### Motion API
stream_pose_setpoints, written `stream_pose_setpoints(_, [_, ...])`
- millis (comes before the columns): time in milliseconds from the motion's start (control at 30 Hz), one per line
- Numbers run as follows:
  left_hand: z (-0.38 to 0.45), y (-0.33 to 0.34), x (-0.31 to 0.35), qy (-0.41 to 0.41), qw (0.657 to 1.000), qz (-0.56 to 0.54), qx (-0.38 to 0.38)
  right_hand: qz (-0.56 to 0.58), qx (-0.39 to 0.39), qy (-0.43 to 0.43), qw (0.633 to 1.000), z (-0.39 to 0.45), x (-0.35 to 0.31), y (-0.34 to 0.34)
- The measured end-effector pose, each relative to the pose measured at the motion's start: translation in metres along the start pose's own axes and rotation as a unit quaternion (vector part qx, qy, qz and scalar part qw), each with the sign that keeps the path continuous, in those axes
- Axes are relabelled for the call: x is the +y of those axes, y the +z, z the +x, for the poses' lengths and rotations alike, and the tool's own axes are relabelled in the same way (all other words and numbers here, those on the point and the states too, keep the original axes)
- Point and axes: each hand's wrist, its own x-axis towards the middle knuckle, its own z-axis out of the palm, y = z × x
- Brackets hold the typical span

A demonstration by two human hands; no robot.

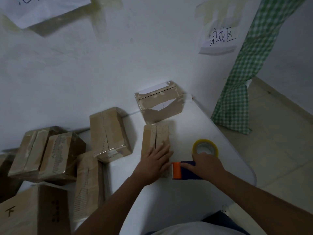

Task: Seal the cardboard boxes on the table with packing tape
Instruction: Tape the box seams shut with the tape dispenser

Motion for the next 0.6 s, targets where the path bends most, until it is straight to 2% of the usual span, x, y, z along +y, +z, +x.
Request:
stream_pose_setpoints(67, [0.005, 0.009, -0.006, 0.003, 0.999, 0.037, -0.031, 0.013, 0.006, 0.007, 1.0, -0.002, 0.008, 0.001])
stream_pose_setpoints(300, [0.003, 0.019, -0.015, 0.0, 0.998, 0.052, -0.025, 0.037, 0.054, -0.019, 0.998, -0.011, 0.03, 0.01])
stream_pose_setpoints(600, [0.003, 0.014, -0.015, 0.002, 0.998, 0.04, -0.039, 0.037, 0.067, -0.049, 0.996, -0.017, 0.039, 0.008])
